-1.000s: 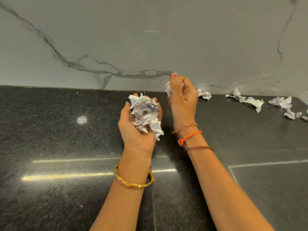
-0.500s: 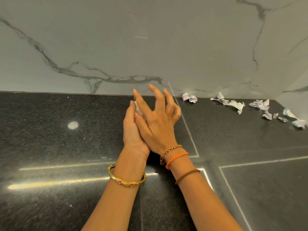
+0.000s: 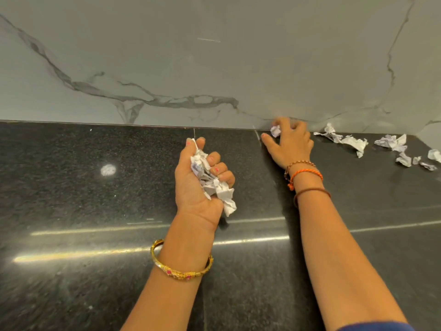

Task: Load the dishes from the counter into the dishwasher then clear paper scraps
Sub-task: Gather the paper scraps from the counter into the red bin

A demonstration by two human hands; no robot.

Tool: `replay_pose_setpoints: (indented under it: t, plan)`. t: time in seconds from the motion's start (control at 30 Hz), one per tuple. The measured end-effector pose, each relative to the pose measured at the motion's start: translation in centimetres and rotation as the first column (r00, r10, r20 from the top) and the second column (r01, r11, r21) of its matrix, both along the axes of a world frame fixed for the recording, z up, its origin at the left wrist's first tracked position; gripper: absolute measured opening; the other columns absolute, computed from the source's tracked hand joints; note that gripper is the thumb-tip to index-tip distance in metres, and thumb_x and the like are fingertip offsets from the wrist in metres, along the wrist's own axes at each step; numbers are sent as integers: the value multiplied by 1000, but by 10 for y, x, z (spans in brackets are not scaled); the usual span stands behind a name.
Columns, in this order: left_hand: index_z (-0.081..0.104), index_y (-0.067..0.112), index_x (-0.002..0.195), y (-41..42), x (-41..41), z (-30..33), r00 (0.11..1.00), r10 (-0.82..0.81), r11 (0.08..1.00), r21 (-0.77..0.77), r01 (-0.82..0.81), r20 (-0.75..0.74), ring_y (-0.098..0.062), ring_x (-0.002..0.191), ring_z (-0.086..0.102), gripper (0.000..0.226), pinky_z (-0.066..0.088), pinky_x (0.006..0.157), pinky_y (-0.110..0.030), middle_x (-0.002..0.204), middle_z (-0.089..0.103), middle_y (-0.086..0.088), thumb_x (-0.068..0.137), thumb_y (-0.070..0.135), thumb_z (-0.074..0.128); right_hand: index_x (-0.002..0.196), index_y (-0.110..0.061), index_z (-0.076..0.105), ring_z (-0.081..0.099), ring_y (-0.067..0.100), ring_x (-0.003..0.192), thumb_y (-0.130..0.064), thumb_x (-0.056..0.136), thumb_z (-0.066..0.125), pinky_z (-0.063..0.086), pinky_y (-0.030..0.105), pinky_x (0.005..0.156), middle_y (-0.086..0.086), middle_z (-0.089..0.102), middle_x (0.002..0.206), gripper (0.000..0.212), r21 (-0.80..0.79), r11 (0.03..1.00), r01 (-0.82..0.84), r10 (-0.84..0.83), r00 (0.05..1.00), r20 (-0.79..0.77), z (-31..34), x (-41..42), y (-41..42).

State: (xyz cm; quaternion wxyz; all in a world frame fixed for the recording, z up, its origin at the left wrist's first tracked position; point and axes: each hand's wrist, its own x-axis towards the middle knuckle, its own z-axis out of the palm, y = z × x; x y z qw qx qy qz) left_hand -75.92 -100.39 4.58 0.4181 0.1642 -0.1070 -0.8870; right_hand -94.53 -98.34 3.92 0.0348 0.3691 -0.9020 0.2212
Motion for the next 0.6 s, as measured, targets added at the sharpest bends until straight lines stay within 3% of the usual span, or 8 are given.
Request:
replay_pose_setpoints:
  t: [0.13, 0.23, 0.33, 0.4, 0.5, 0.57, 0.6]
  plan:
    - [49, 23, 73, -2, 1, 0, 1000, 3, 1000, -11, -3, 1, -2, 29, 32, 31, 27, 35, -6, 41, 38, 7, 96, 37, 33, 116, -5, 60, 42, 35, 115, -21, 94, 49, 33, 34, 91, 19, 50, 123, 29, 4, 997, -80, 80, 992, -99, -2, -2, -6]
    - [48, 23, 74, -2, 1, 1, 999, -36, 999, -17, 36, 2, -2, 26, 31, 32, 25, 33, -6, 39, 38, 7, 97, 39, 31, 108, -4, 66, 54, 29, 104, -8, 88, 57, 35, 22, 85, 15, 60, 112, 22, -222, 951, -214, 206, 977, -59, -2, 1, -1]
    - [47, 24, 74, -1, 3, 3, 997, -70, 997, -18, 70, -23, -1, 24, 30, 34, 23, 31, -5, 37, 38, 7, 97, 41, 28, 103, -7, 66, 54, -3, 73, -4, 87, 58, 39, 5, 68, 3, 60, 89, 18, -661, 743, -105, 334, 914, 230, 1, 30, 9]
    - [48, 23, 75, 4, 2, 5, 996, -70, 997, 10, 70, -48, -1, 24, 31, 34, 24, 30, -6, 38, 39, 7, 97, 40, 29, 102, -6, 63, 55, -7, 69, -5, 88, 56, 44, 8, 71, -6, 64, 82, 15, -824, 561, 77, 509, 754, 416, 4, 58, 14]
    - [51, 17, 77, 21, -3, 14, 998, -52, 997, 60, 55, -46, -5, 29, 44, 31, 38, 33, -10, 41, 45, 3, 96, 36, 36, 98, -10, 61, 62, 0, 83, -4, 91, 50, 49, 13, 78, -12, 68, 84, 14, -881, 373, 291, 610, 639, 469, 21, 101, 41]
    - [53, 12, 78, 35, -8, 19, 998, -50, 993, 101, 54, -38, -13, 38, 59, 28, 51, 42, -17, 51, 52, -3, 95, 31, 42, 94, -14, 62, 64, 5, 88, -11, 88, 52, 50, 14, 79, -7, 70, 88, 12, -887, 283, 364, 617, 639, 459, 28, 128, 72]
    - [54, 11, 78, 45, -10, 20, 997, -74, 990, 116, 77, -34, -16, 44, 63, 27, 54, 47, -22, 57, 54, -5, 95, 30, 44, 95, -17, 63, 64, 5, 91, -16, 85, 56, 49, 14, 80, -5, 69, 93, 12, -897, 281, 341, 575, 689, 442, 24, 139, 91]
